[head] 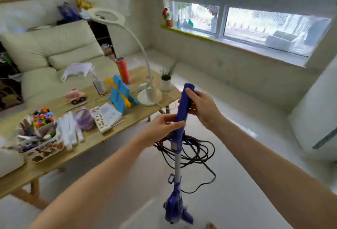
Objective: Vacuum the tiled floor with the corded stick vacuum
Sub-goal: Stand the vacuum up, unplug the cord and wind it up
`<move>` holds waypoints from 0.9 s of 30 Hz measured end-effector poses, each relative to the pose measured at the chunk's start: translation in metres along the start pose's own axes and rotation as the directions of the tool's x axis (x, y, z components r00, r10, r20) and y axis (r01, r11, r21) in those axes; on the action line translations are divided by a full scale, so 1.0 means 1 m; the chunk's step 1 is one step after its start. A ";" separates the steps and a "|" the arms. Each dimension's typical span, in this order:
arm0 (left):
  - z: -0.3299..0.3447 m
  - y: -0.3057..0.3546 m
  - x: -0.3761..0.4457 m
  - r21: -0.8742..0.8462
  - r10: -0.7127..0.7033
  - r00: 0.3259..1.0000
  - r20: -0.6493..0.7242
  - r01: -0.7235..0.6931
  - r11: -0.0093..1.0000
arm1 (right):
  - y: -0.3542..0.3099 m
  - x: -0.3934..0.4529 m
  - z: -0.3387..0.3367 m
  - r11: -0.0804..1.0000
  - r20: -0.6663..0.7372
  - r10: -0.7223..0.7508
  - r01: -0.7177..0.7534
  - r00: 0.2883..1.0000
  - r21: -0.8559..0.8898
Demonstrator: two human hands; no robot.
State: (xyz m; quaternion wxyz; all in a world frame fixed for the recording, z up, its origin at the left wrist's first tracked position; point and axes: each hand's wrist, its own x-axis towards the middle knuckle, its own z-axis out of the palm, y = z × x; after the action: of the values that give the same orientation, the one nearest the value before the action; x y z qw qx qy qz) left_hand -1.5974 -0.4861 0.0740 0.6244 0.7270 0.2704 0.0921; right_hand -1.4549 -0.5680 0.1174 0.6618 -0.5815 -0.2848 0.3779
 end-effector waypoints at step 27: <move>0.186 0.220 0.701 -0.105 0.242 0.891 0.384 -0.218 0.970 | -0.140 0.486 -0.460 0.981 -0.532 -0.178 0.191 0.828 -0.030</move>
State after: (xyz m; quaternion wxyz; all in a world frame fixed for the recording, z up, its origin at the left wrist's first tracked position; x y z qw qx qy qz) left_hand -0.8619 -0.3060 0.1041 0.6718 0.7387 0.0486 0.0252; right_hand -0.7875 -0.4243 0.1504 0.7550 -0.6250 -0.1406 0.1398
